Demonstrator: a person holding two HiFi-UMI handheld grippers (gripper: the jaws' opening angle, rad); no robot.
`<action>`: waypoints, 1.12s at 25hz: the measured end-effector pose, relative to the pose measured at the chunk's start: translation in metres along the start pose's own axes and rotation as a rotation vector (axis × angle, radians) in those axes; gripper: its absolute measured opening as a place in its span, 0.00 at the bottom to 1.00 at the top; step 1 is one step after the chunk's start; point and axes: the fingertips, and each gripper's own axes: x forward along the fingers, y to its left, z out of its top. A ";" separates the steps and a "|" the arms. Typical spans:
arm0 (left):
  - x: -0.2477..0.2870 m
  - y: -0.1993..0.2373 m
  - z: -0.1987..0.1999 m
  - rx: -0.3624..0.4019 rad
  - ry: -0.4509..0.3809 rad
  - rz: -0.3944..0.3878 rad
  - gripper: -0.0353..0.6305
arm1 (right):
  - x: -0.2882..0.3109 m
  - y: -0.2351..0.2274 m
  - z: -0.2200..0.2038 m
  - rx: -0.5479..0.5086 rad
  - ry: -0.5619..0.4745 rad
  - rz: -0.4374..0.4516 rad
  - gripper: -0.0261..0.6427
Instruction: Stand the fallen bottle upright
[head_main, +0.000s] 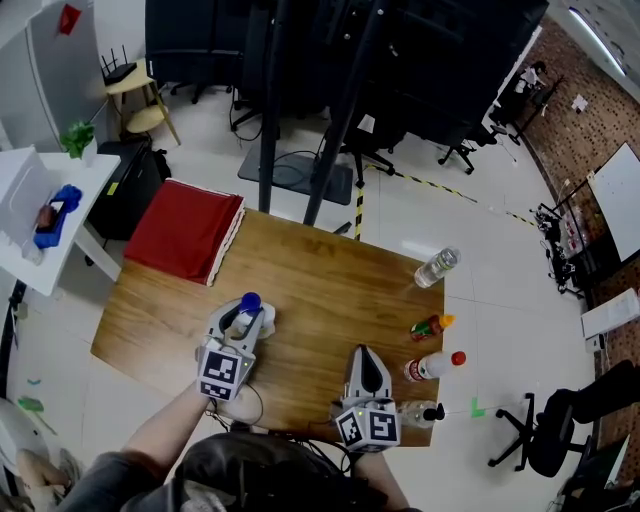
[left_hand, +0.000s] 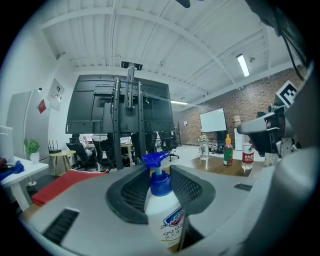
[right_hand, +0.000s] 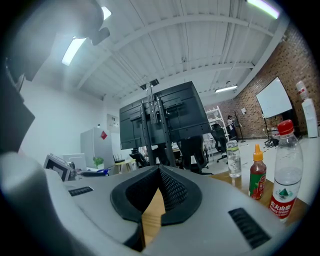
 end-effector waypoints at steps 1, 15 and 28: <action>0.000 -0.001 0.000 -0.001 0.003 -0.004 0.28 | -0.002 0.001 0.000 0.001 -0.001 0.000 0.06; 0.001 -0.018 0.002 0.059 0.011 -0.014 0.38 | -0.017 0.000 0.007 -0.003 -0.013 -0.012 0.06; 0.000 -0.020 0.001 0.052 0.012 -0.026 0.58 | -0.015 -0.002 0.006 -0.002 -0.015 -0.006 0.06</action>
